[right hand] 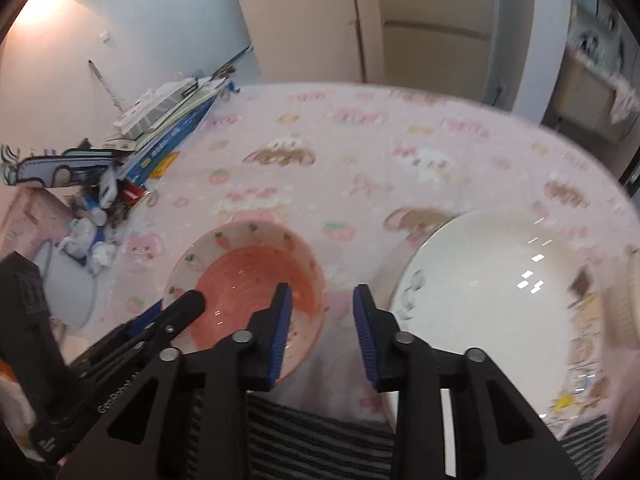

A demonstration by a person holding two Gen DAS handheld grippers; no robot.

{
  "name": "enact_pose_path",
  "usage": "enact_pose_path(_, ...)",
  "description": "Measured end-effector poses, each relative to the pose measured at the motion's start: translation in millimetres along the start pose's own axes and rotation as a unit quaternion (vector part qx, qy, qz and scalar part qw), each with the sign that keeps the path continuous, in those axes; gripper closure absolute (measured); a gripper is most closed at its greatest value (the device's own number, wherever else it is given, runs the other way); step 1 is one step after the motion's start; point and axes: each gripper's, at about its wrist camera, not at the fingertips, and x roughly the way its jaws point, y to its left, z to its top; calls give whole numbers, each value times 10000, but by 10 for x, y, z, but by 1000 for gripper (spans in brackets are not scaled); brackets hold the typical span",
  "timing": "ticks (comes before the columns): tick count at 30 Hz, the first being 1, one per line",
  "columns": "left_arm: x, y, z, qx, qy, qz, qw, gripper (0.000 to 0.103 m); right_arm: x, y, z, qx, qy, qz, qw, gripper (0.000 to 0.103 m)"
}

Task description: Organize plates and bowls

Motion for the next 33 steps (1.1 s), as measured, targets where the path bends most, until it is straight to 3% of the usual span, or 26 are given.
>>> enact_pose_path(5,155,-49,-41,110,465,48,9988,65,258,-18,-30,71,485,-145,9987,87)
enact_pose_path(7,197,-105,-58,257,502,299,9980,65,315,18,-46,-19,584,-119,9982,88)
enact_pose_path(9,223,-127,-66,315,551,306,9975,69,324,19,-56,-18,608,-81,9981,90)
enact_pose_path(11,294,-140,-93,368,673,485,9959,80,341,33,-81,-68,637,-30,9979,91)
enact_pose_path(13,287,-155,-91,439,632,473,9959,81,397,21,-130,-76,767,28,9970,92)
enact_pose_path(20,231,-151,-93,508,438,406,9969,83,375,65,-204,-362,567,-162,9976,92)
enact_pose_path(24,85,-158,-79,552,32,478,9973,83,307,59,-216,-448,175,302,9984,92)
enact_pose_path(27,-32,-171,-85,596,-229,246,9977,85,135,74,-186,-540,-490,427,9964,95)
enact_pose_path(30,-387,-317,-157,999,-1223,159,9873,85,-199,161,-216,-855,-1380,540,9852,96)
enact_pose_path(33,-616,-405,-241,1220,-1845,-24,9752,85,-548,288,-319,-1207,-2234,423,9663,96)
